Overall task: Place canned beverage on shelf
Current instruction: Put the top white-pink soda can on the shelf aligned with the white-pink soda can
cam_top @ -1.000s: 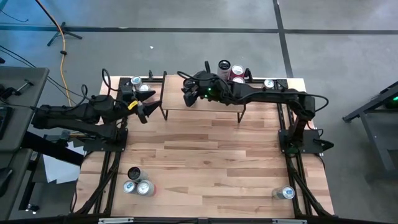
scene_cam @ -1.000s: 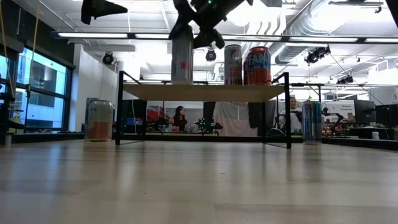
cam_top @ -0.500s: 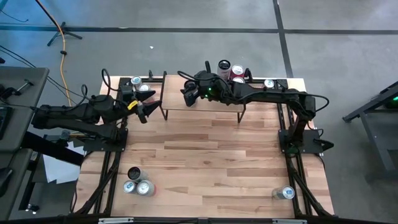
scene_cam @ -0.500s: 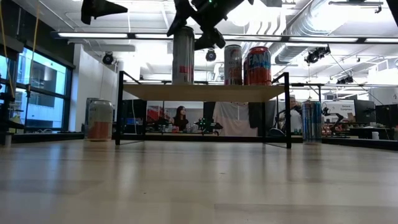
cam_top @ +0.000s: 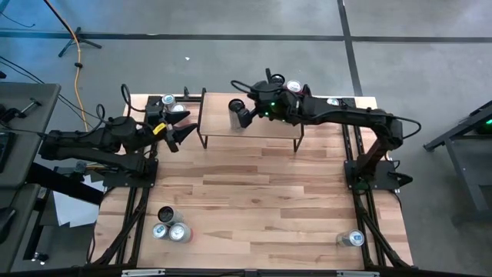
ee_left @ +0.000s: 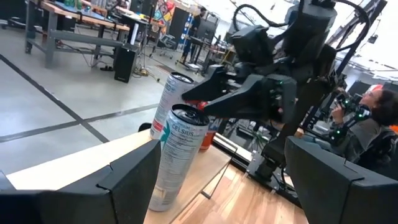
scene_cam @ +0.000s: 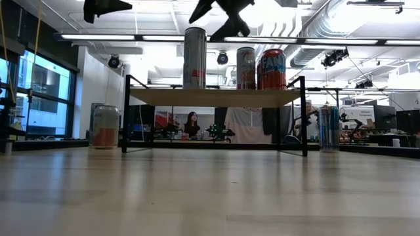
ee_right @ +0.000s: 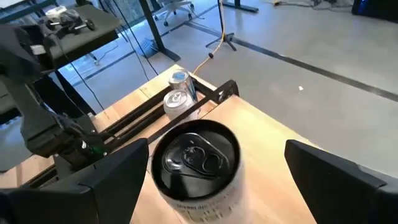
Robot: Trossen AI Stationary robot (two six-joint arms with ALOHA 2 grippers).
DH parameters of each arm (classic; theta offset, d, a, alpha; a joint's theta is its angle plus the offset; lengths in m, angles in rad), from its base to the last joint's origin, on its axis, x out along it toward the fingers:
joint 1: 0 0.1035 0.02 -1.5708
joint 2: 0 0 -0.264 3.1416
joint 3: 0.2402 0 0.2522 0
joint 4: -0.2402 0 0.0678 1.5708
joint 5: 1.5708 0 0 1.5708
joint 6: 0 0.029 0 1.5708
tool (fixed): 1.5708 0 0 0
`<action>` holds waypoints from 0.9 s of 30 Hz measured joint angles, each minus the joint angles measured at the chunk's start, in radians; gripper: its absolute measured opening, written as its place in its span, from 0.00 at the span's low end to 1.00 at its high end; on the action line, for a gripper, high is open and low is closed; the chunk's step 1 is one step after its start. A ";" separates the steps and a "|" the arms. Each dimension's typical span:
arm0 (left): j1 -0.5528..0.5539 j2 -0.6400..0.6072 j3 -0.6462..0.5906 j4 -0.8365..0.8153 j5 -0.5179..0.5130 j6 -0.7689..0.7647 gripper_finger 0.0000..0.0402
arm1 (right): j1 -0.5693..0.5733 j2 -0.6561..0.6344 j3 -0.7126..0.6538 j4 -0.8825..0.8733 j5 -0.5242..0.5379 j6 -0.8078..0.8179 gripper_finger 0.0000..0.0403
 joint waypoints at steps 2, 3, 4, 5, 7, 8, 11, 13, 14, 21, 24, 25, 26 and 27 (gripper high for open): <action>0.000 0.001 0.000 0.000 -0.001 0.000 0.75 | 0.000 -0.018 0.000 -0.011 -0.001 -0.002 0.90; 0.000 0.002 0.000 -0.001 -0.001 -0.001 0.75 | 0.000 -0.026 0.000 -0.013 -0.002 -0.003 0.90; 0.000 0.002 0.000 -0.003 -0.001 -0.007 0.75 | 0.000 -0.037 0.000 -0.027 -0.003 -0.003 0.90; 0.000 0.002 0.000 -0.003 0.000 -0.013 0.75 | 0.000 -0.048 0.000 -0.044 -0.002 -0.003 0.90; 0.000 0.003 0.000 -0.008 0.001 -0.018 0.75 | 0.004 -0.072 0.000 -0.080 -0.002 0.000 0.90; 0.000 0.004 0.000 -0.010 0.002 -0.018 0.75 | 0.008 -0.081 0.000 -0.105 0.001 0.007 0.90; 0.000 0.003 0.000 -0.011 0.002 -0.018 0.75 | 0.037 -0.086 0.000 -0.156 0.047 0.042 0.90; 0.000 0.003 0.000 -0.011 0.002 -0.018 0.75 | 0.080 -0.084 0.000 -0.172 0.089 0.054 0.90; 0.000 0.003 0.000 -0.011 0.001 -0.018 0.75 | 0.106 -0.078 0.000 -0.173 0.124 0.065 0.90; 0.000 0.004 0.000 -0.012 0.000 -0.018 0.75 | 0.282 -0.004 0.001 -0.214 0.465 0.273 0.90; 0.000 0.003 0.000 -0.011 0.000 -0.029 0.75 | 0.322 0.055 0.000 -0.221 0.546 0.364 0.90; 0.000 0.003 0.000 -0.012 0.000 -0.040 0.75 | 0.330 0.076 0.000 -0.211 0.569 0.387 0.90; 0.000 0.004 0.000 -0.011 0.000 -0.050 0.75 | 0.334 0.093 0.000 -0.199 0.583 0.405 0.90; 0.000 0.003 0.000 -0.012 0.000 -0.063 0.75 | 0.337 0.111 0.000 -0.181 0.592 0.414 0.90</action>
